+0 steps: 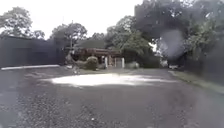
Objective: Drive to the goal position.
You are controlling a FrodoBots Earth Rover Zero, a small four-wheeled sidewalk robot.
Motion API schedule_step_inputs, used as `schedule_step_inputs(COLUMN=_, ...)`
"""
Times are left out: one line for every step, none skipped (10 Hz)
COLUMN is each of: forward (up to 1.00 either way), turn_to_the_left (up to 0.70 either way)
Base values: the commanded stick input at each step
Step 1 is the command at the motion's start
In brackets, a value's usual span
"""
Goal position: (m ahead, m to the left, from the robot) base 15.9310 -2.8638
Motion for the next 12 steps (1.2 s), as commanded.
schedule_step_inputs(forward=0.7, turn_to_the_left=-0.17)
schedule_step_inputs(forward=0.7, turn_to_the_left=0.0)
schedule_step_inputs(forward=0.7, turn_to_the_left=0.0)
schedule_step_inputs(forward=0.7, turn_to_the_left=0.0)
schedule_step_inputs(forward=0.7, turn_to_the_left=0.0)
schedule_step_inputs(forward=0.7, turn_to_the_left=0.0)
schedule_step_inputs(forward=0.7, turn_to_the_left=0.0)
schedule_step_inputs(forward=0.7, turn_to_the_left=0.0)
schedule_step_inputs(forward=0.7, turn_to_the_left=0.0)
schedule_step_inputs(forward=0.7, turn_to_the_left=0.0)
schedule_step_inputs(forward=0.7, turn_to_the_left=0.0)
schedule_step_inputs(forward=0.7, turn_to_the_left=0.0)
